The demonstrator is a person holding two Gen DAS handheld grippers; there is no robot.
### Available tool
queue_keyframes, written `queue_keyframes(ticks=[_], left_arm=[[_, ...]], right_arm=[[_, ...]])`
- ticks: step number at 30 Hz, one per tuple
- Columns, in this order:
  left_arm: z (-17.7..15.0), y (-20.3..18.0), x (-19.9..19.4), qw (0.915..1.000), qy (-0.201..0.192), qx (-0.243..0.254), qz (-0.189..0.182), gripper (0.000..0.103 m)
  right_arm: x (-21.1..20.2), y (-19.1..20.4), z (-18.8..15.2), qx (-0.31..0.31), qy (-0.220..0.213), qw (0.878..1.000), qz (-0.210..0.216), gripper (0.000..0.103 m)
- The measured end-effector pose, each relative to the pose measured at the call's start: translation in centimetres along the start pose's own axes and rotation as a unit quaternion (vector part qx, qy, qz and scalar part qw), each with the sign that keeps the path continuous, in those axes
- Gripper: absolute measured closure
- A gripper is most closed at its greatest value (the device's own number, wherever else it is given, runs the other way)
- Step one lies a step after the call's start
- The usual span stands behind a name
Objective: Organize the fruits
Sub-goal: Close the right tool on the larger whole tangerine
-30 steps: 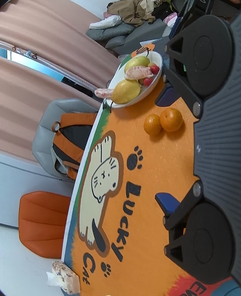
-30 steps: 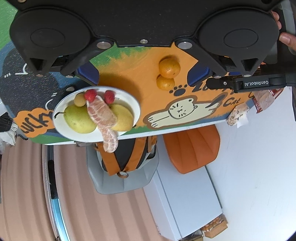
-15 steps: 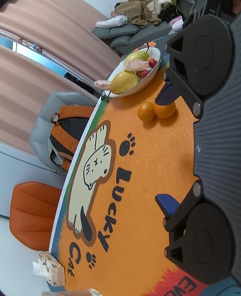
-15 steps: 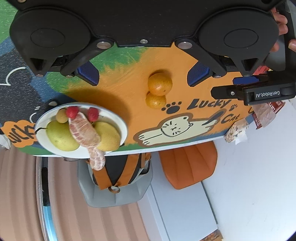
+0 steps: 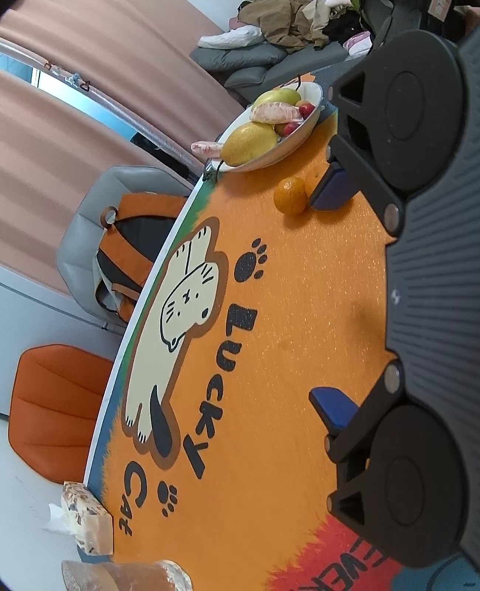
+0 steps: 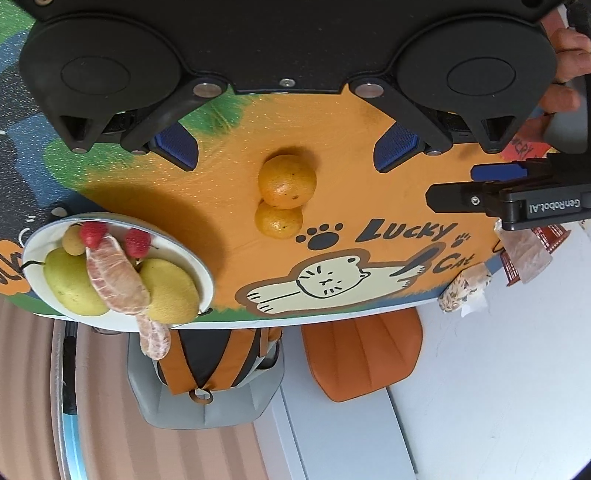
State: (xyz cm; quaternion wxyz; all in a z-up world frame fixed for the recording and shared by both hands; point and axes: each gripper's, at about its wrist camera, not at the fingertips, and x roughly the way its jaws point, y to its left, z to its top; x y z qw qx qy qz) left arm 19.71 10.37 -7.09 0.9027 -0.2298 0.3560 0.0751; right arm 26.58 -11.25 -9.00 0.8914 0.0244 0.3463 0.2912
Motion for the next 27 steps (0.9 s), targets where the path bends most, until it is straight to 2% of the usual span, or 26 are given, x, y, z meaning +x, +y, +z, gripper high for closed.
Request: queue_keyframes(ticks=[7, 19, 22, 23, 24, 27], left_arm=[[0.0, -0.5, -0.2, 0.9999, -0.005, 0.010, -0.002, 0.002], [-0.2, 0.0, -0.7, 0.9999, -0.012, -0.005, 0.012, 0.004], [-0.2, 0.3, -0.8, 0.9997, -0.016, -0.009, 0.014, 0.004], [-0.2, 0.3, -0.8, 0.9997, -0.017, -0.010, 0.013, 0.004], [-0.2, 0.3, -0.8, 0.9997, -0.018, -0.010, 0.013, 0.004], [-0.2, 0.0, -0.8, 0.9996, -0.022, -0.008, 0.015, 0.005]], right_arm=[[0.9, 0.2, 0.2, -0.001, -0.002, 1.000, -0.014, 0.002], [3.7, 1.8, 0.9, -0.026, 0.009, 1.000, -0.011, 0.022], [4.1, 1.7, 1.0, -0.026, 0.012, 0.999, -0.016, 0.040], [4.2, 1.5, 1.0, -0.023, 0.016, 0.999, -0.018, 0.055], [4.3, 1.1, 0.9, -0.015, 0.020, 1.000, -0.011, 0.060], [3.9, 0.4, 0.7, -0.005, 0.017, 1.000, -0.006, 0.061]])
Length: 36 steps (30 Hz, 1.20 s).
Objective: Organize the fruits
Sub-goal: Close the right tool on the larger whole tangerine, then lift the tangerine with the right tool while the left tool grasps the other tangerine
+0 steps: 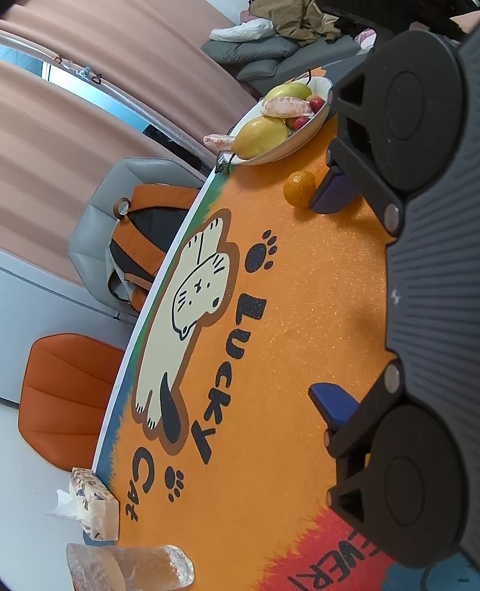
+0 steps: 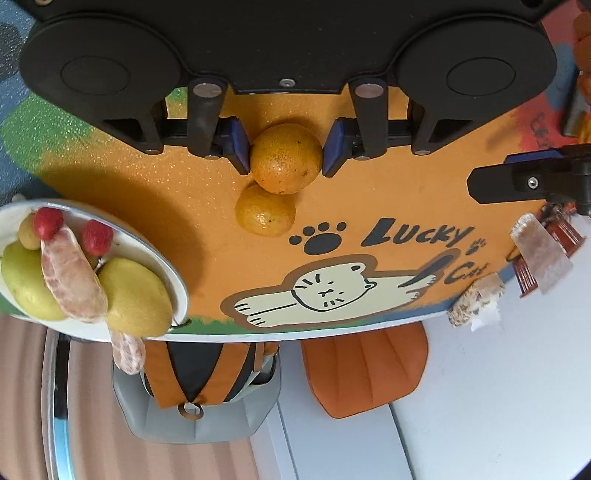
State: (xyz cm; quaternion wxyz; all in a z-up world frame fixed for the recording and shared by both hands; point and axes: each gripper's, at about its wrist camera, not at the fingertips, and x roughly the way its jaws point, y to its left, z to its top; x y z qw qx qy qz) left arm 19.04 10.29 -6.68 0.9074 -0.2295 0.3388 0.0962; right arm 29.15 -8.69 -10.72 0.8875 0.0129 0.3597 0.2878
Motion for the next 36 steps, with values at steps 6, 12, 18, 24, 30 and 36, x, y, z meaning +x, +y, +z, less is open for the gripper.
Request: queue_keyframes(ticks=[6, 12, 18, 24, 30, 36], left_arm=[[-0.1, -0.9, 0.5, 1.0000, -0.004, 0.006, -0.005, 0.013], [-0.3, -2.1, 1.1, 0.9999, -0.004, 0.013, -0.009, 0.019], [-0.2, -3.5, 2.0, 0.9996, -0.002, 0.024, -0.016, 0.023], [0.1, -5.1, 3.3, 0.9991, 0.005, 0.033, -0.027, 0.026], [0.2, -6.6, 5.0, 0.9983, 0.015, 0.043, -0.036, 0.026], [0.1, -8.0, 6.7, 0.9975, 0.026, 0.053, -0.038, 0.026]], right_arm=[[-1.2, -1.3, -0.2, 0.008, -0.012, 1.000, -0.004, 0.061], [-2.1, -2.6, -0.2, 0.017, -0.022, 1.000, -0.008, 0.061], [-3.1, -3.9, -0.2, 0.025, -0.034, 0.999, -0.007, 0.061], [-3.7, -5.2, -0.1, 0.035, -0.039, 0.999, -0.005, 0.061], [-4.2, -6.5, -0.2, 0.044, -0.043, 0.998, -0.011, 0.061], [-4.5, -8.0, -0.1, 0.057, -0.049, 0.997, -0.016, 0.061]])
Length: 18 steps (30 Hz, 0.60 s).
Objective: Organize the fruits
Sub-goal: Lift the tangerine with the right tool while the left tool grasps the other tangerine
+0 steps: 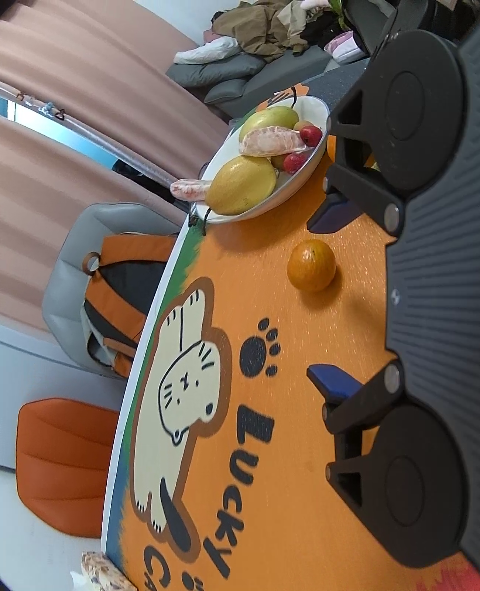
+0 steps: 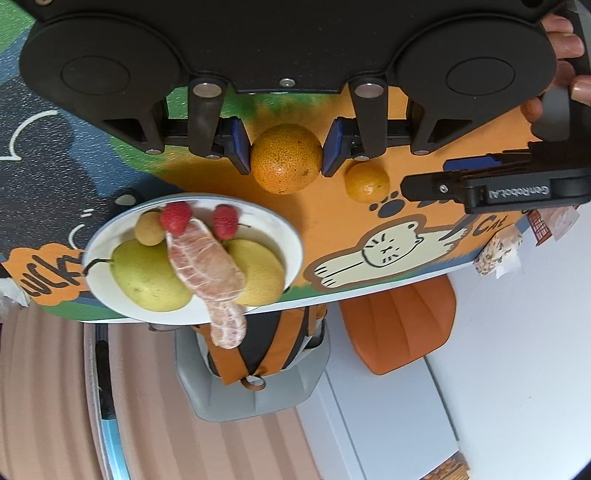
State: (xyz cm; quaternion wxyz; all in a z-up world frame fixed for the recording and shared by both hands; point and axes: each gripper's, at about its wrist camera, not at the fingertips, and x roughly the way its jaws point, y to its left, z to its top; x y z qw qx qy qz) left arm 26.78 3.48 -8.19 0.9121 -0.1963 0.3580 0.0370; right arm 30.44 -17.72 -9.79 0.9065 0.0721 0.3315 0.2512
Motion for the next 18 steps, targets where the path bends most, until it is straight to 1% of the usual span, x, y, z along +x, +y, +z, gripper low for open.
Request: queue_keyframes(ticks=[6, 9, 13, 16, 17, 18], left_arm=[[0.3, -1.3, 1.8, 1.0000, 0.002, 0.004, 0.009, 0.026], [0.4, -2.0, 2.8, 0.9999, 0.003, 0.009, 0.011, 0.029], [0.1, -2.2, 4.1, 0.9998, 0.018, 0.003, 0.012, 0.041], [-0.1, -2.5, 4.3, 0.9997, 0.012, 0.013, 0.019, 0.048], [-0.1, -2.4, 4.3, 0.9996, 0.011, 0.014, 0.020, 0.053], [-0.1, -2.4, 4.3, 0.9996, 0.011, 0.014, 0.021, 0.054]], right_arm=[[0.4, -1.1, 0.0, 0.007, 0.007, 1.000, 0.002, 0.061], [0.7, -1.5, -0.2, 0.006, 0.015, 1.000, -0.001, 0.061], [0.9, -1.9, -0.3, 0.008, 0.020, 1.000, -0.004, 0.061], [1.2, -2.2, -0.3, 0.011, 0.023, 1.000, -0.005, 0.061], [1.3, -2.2, -0.3, 0.013, 0.025, 1.000, -0.005, 0.061], [1.5, -2.3, -0.3, 0.013, 0.026, 1.000, -0.006, 0.061]])
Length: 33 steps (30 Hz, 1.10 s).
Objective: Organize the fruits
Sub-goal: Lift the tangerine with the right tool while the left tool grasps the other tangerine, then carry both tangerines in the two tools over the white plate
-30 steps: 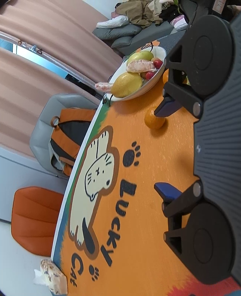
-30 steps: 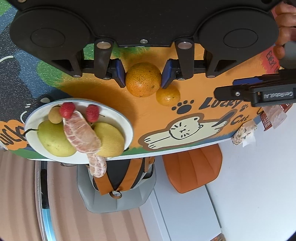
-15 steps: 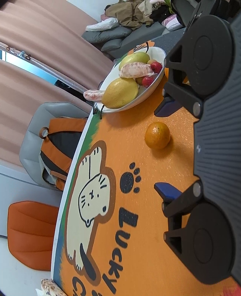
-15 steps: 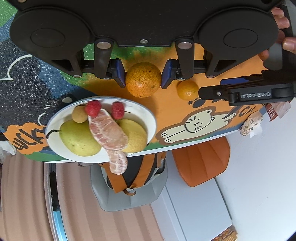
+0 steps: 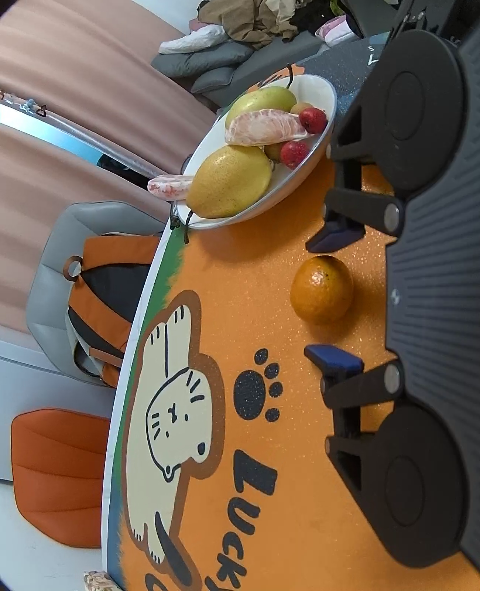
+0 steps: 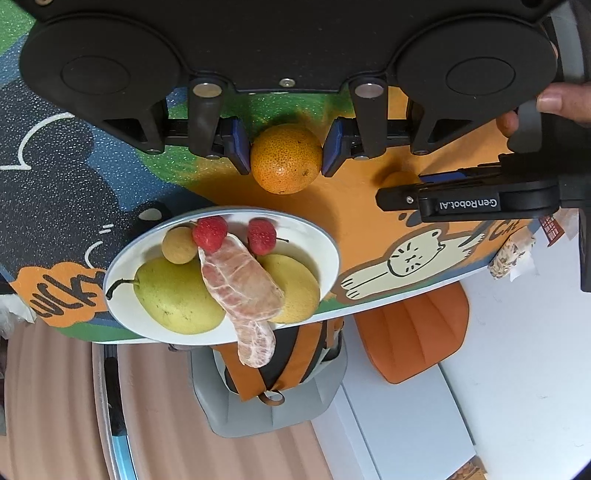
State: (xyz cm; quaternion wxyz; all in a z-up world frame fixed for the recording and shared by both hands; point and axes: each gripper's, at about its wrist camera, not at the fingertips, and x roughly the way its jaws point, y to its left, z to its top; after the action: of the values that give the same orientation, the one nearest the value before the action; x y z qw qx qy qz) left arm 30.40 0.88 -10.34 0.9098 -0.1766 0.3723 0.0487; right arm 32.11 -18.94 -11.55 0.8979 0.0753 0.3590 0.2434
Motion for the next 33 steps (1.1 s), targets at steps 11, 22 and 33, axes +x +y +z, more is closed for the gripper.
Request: queue_keyframes(ticks=[11, 22, 33], left_arm=[[-0.5, 0.3, -0.7, 0.9999, -0.001, -0.007, -0.014, 0.065], [-0.2, 0.4, -3.2, 0.9994, -0.025, -0.006, -0.023, 0.065], [-0.1, -0.1, -6.4, 0.9978, -0.060, 0.001, -0.028, 0.065]], right_arm=[[1.0, 0.2, 0.3, 0.003, 0.003, 1.000, 0.007, 0.059], [-0.2, 1.2, 0.5, 0.002, -0.012, 1.000, 0.023, 0.062], [-3.0, 2.5, 1.1, -0.016, -0.039, 0.999, 0.010, 0.062]])
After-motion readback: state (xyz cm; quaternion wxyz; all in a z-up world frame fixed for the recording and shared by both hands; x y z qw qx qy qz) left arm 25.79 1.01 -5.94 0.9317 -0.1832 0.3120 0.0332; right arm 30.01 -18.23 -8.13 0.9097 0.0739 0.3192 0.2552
